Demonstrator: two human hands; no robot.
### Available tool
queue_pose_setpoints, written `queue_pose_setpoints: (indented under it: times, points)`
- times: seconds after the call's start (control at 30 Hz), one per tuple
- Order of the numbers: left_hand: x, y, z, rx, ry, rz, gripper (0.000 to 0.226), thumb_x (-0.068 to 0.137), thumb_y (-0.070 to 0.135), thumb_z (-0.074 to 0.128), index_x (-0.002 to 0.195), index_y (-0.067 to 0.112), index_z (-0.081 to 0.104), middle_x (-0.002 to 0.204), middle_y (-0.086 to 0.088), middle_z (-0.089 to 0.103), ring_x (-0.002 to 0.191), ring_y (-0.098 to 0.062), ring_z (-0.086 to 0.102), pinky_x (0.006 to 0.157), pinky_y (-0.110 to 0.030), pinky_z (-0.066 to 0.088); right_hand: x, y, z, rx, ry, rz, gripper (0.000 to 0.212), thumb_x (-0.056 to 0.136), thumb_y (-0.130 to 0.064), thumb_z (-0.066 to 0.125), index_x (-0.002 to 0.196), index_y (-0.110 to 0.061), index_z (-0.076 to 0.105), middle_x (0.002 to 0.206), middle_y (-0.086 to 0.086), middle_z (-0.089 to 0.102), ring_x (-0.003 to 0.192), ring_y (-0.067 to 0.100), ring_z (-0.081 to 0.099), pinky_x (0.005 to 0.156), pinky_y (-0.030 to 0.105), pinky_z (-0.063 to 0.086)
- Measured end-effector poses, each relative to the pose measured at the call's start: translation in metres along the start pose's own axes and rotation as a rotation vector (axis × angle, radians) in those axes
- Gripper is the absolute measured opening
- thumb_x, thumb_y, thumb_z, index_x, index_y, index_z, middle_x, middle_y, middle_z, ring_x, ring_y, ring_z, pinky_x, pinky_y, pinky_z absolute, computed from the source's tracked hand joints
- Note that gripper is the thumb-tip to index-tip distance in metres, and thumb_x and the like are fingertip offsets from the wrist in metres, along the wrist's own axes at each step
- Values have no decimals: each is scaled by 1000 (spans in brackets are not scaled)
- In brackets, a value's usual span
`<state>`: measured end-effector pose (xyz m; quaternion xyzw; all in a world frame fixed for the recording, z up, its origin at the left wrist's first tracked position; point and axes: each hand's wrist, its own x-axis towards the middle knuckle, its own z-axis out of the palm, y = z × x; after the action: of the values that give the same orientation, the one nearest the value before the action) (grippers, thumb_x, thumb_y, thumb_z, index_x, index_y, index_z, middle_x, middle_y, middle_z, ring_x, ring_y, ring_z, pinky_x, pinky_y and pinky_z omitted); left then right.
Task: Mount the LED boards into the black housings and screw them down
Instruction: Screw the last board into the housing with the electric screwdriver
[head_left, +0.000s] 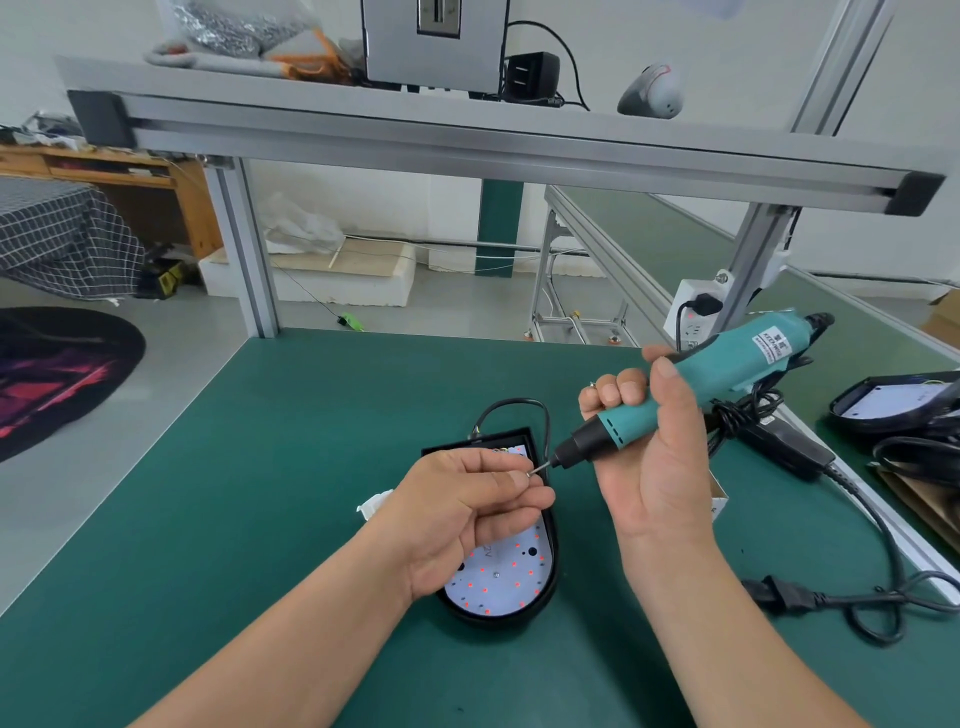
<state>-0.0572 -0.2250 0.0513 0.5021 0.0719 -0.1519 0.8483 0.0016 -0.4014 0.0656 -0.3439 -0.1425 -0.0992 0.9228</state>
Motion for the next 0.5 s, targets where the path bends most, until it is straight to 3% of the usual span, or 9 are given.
queue_pose_setpoints:
  times: [0.13, 0.27, 0.37, 0.5]
  points:
    - [1, -4, 1, 95, 80, 124, 9, 97, -8, 68, 104, -5, 73, 99, -23, 79, 95, -33, 80, 69, -27, 64, -1, 3, 2, -52, -40, -34, 10, 104, -27, 63, 112, -20, 61, 78, -2, 50, 75, 17, 50, 82, 34, 48]
    - [2, -8, 3, 203, 129, 217, 10, 98, -6, 68, 101, 0, 75, 95, -18, 80, 92, -30, 81, 70, -25, 63, -3, 9, 0, -23, 99, -5, 30, 100, -38, 71, 118, -17, 59, 81, -2, 52, 78, 16, 54, 82, 33, 50]
    - [2, -7, 2, 165, 93, 174, 9, 99, -5, 68, 105, -2, 74, 97, -19, 80, 93, -31, 81, 70, -26, 63, -3, 11, -1, 9, 175, 23, 27, 100, -36, 70, 115, -17, 58, 80, -3, 52, 74, 15, 55, 80, 32, 52]
    - [1, -4, 0, 23, 6, 60, 12, 99, -5, 67, 110, -6, 72, 100, -24, 79, 91, -29, 80, 69, -27, 64, -3, 8, 2, 26, 126, 18, 19, 101, -29, 68, 113, -18, 58, 79, -2, 49, 73, 15, 53, 80, 33, 51]
